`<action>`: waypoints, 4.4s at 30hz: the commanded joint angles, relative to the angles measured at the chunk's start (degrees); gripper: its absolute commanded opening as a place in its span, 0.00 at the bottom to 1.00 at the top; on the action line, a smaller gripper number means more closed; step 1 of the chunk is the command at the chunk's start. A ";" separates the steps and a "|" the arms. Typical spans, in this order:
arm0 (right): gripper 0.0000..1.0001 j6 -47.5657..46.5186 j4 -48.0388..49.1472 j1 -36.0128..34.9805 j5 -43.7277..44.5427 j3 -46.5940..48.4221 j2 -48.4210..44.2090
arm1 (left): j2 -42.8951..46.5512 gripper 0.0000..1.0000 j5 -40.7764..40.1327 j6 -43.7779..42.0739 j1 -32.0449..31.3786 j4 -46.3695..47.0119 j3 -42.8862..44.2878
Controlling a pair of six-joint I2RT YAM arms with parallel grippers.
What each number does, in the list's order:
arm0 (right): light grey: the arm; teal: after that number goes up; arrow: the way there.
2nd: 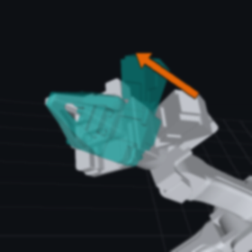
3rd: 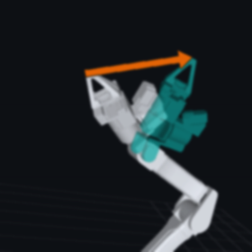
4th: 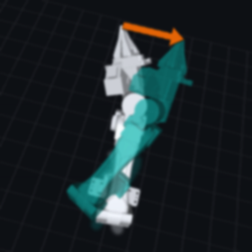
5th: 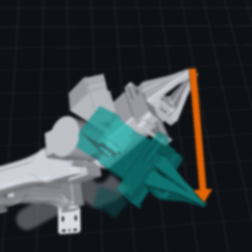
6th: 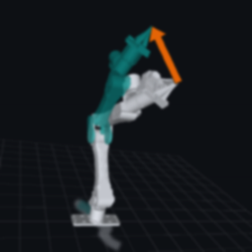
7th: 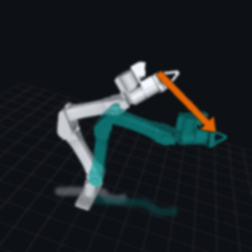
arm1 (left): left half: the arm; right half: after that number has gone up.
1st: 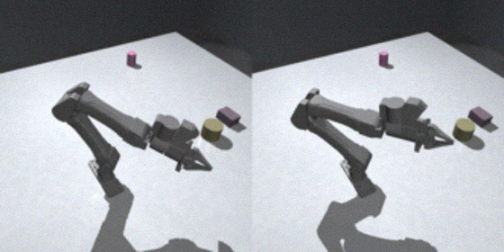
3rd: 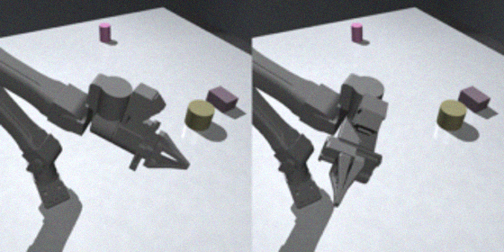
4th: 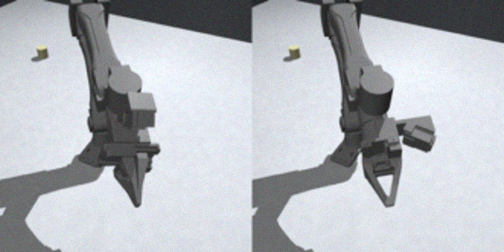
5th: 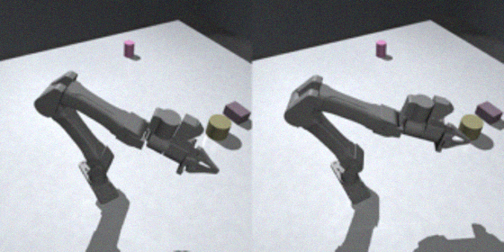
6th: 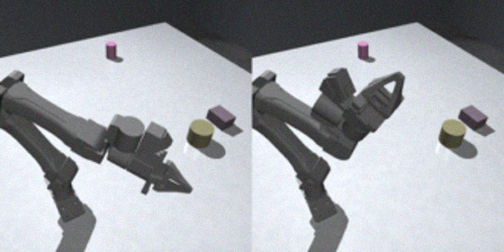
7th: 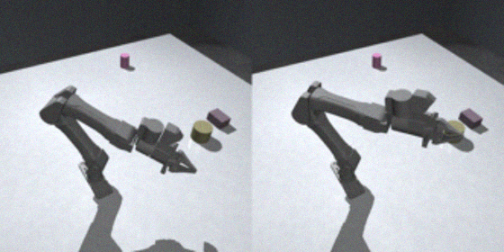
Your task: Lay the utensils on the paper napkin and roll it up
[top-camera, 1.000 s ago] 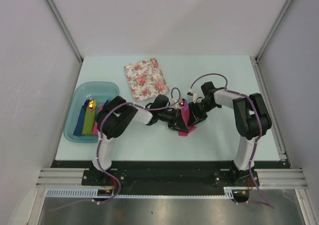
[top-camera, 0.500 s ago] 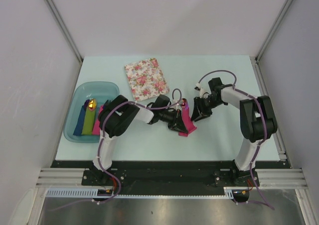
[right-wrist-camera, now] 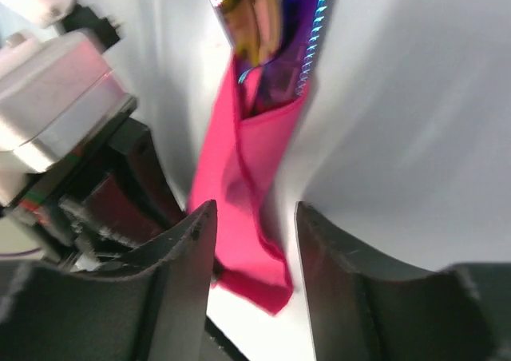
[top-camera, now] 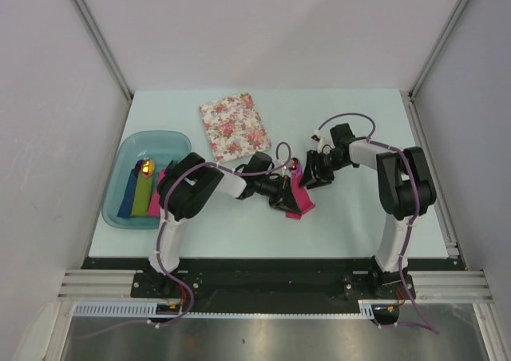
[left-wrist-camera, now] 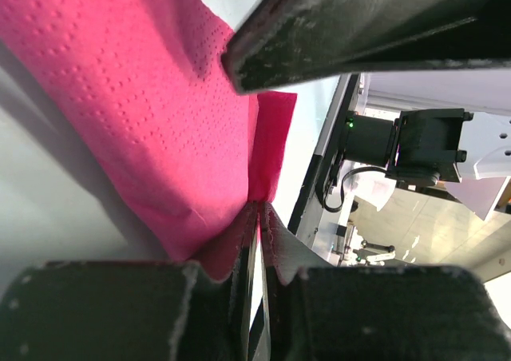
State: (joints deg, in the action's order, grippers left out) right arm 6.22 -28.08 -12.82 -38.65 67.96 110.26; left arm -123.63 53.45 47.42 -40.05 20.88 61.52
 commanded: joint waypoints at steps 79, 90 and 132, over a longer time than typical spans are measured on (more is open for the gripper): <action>0.00 -21.57 0.92 -17.67 -19.01 19.13 -33.44 | 52.71 0.93 15.19 -34.32 17.21 5.56 -8.78; 0.00 -27.40 -2.42 -21.10 -16.72 20.02 -36.34 | 50.86 0.68 15.37 -26.60 11.32 13.55 -8.34; 0.47 -19.14 -8.75 -14.96 -13.37 13.33 -41.18 | 48.49 0.00 12.12 1.54 18.17 36.24 -4.91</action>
State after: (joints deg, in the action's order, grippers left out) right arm -15.81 -37.89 -28.88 -49.65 80.34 68.25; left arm -78.24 65.34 48.05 -21.87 53.71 54.33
